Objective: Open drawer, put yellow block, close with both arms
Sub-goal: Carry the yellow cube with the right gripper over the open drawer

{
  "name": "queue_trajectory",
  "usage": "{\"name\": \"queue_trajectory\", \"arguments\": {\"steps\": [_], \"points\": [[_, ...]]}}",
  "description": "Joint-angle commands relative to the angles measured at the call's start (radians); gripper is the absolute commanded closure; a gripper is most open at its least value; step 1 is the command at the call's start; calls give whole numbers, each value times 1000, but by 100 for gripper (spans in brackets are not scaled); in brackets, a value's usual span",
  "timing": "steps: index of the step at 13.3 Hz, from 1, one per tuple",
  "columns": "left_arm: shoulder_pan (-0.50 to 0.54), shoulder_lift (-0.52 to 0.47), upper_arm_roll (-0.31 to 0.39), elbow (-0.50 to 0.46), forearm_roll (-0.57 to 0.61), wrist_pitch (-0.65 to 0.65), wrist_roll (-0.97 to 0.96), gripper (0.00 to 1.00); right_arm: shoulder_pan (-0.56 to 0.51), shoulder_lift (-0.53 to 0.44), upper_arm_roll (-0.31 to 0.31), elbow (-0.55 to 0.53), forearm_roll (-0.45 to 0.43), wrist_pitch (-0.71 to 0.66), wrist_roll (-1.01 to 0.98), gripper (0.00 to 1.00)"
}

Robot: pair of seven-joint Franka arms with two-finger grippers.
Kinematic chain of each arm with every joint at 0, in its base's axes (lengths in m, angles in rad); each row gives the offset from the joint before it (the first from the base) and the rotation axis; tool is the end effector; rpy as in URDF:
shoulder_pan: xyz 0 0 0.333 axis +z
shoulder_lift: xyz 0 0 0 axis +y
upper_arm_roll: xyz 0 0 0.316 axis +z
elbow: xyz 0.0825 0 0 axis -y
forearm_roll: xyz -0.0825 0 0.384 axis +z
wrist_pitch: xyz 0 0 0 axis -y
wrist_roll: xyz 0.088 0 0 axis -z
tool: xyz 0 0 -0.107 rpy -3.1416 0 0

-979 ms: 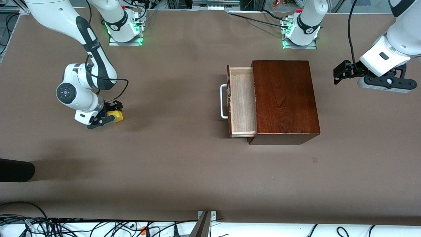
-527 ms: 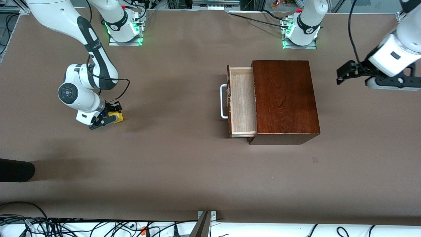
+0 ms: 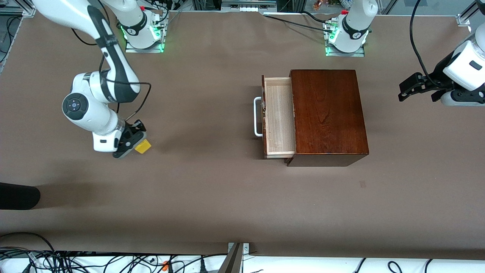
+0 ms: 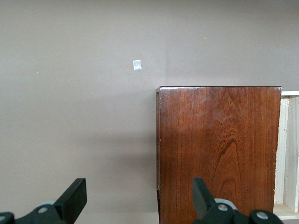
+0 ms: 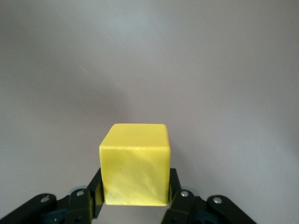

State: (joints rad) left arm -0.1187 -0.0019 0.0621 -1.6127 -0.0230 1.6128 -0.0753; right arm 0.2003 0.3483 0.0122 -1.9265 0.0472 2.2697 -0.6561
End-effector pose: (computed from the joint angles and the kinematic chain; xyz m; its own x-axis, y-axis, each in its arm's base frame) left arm 0.5561 -0.0339 0.6094 0.9998 0.0196 0.0002 0.0196 -0.9995 0.0232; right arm 0.6049 0.1314 0.3088 0.6695 0.7425 0.0199 0.7427 -0.6687 -0.0353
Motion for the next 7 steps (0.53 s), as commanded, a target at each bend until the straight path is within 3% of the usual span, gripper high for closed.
{"name": "queue_trajectory", "arguments": {"steps": [1,3,7], "points": [[13,17,-7,33,-24,-5,2,0,-1,-6,122,137,19,-126,-37,100],[14,16,-4,34,-18,-7,3,0,34,3,199,237,20,-174,-31,100],[13,17,-8,33,-15,-7,2,0,249,110,200,447,8,-232,-13,100]]}}
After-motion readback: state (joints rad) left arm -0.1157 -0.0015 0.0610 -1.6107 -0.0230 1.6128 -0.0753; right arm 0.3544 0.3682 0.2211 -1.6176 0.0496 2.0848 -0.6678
